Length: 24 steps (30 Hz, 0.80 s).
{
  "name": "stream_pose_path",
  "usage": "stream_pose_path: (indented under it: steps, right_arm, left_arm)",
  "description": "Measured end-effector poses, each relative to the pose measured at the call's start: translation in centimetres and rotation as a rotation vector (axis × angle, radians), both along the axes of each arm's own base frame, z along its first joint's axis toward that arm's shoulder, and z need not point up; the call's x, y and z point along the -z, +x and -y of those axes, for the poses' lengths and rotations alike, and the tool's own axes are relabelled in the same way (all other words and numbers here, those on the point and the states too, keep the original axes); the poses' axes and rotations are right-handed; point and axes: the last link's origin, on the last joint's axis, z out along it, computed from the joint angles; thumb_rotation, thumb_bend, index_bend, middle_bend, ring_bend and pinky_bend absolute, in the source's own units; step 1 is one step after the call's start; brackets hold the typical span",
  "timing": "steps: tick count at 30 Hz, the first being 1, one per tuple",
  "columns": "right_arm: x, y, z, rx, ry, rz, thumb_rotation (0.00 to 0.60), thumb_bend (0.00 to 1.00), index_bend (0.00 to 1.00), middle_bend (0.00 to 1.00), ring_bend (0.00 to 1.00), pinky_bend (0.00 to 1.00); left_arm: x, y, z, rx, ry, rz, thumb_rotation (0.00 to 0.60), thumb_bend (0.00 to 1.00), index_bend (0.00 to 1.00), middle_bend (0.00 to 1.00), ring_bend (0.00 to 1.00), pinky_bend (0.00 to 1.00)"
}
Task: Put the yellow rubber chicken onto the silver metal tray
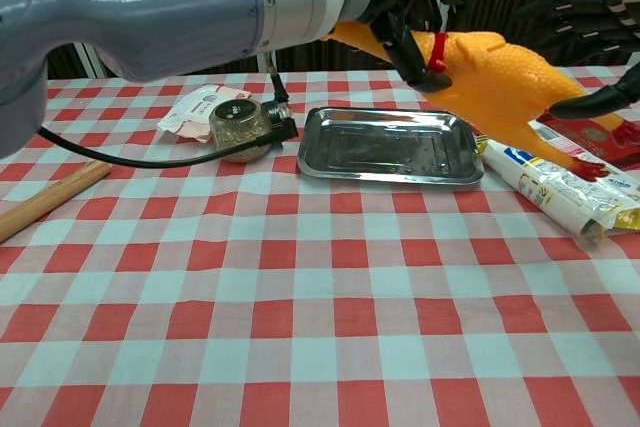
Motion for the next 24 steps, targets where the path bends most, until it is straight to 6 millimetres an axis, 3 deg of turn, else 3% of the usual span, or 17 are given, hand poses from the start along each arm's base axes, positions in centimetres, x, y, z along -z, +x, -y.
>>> stream_pose_path:
  steps: [12, 16, 24]
  right_arm:
    - [0.4, 0.0, 0.6, 0.014, 0.004, -0.013, 0.600, 0.26, 0.01, 0.13, 0.09, 0.11]
    - [0.6, 0.0, 0.8, 0.019, 0.009, -0.012, 0.600, 0.26, 0.07, 0.16, 0.14, 0.12]
    - [1.0, 0.0, 1.2, 0.026, 0.013, -0.021, 0.600, 0.26, 0.24, 0.26, 0.25, 0.24]
  left_arm:
    - [0.7, 1.2, 0.9, -0.005, 0.019, 0.033, 0.600, 0.70, 0.69, 0.77, 0.67, 0.76]
    - [0.8, 1.2, 1.1, -0.005, 0.023, 0.041, 0.600, 0.70, 0.69, 0.77, 0.67, 0.76]
    - [0.8, 1.1, 1.3, 0.001, 0.012, 0.037, 0.600, 0.70, 0.69, 0.77, 0.67, 0.76]
